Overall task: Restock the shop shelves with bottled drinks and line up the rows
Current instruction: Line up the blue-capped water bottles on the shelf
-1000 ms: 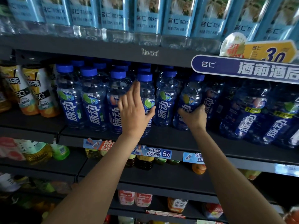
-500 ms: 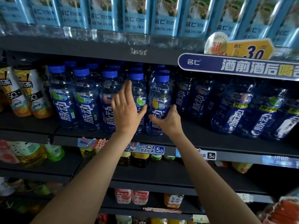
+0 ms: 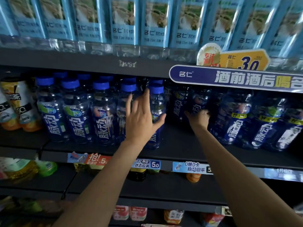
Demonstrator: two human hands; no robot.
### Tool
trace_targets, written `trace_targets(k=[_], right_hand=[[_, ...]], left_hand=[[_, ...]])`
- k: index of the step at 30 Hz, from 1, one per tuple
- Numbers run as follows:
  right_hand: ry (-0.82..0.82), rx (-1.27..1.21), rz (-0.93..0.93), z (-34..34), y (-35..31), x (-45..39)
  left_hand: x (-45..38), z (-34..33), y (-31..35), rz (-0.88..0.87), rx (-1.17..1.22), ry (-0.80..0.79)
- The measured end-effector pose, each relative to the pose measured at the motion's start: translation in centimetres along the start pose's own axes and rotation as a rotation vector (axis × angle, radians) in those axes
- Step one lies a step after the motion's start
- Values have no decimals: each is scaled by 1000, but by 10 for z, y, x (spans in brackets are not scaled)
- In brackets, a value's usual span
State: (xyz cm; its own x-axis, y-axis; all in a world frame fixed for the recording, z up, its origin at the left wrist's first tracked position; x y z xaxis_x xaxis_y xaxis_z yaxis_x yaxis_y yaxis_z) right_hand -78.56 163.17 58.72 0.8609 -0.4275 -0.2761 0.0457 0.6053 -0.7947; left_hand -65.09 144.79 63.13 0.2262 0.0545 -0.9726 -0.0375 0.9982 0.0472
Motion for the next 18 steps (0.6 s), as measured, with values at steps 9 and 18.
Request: trace_targets(k=[9, 18], right_hand=[[141, 13, -123, -9, 14, -16], [133, -140, 99, 13, 17, 67]], left_hand=[[5, -4, -1, -62, -83, 90], [5, -3, 1, -76, -147, 102]])
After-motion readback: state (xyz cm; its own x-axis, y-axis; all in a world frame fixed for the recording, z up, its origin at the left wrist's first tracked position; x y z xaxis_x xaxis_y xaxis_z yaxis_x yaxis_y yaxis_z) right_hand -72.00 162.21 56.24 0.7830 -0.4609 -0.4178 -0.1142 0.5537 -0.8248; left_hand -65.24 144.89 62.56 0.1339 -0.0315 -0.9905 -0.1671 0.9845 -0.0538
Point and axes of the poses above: each hand's wrist, its own x-axis away from the middle knuckle, its own z-axis out of the back of the hand, y = z × x, the point moved 5 cm from there along -x, towards the middle knuckle, and after that the axes turned 13 degrees about y, right-handed, at the moved point
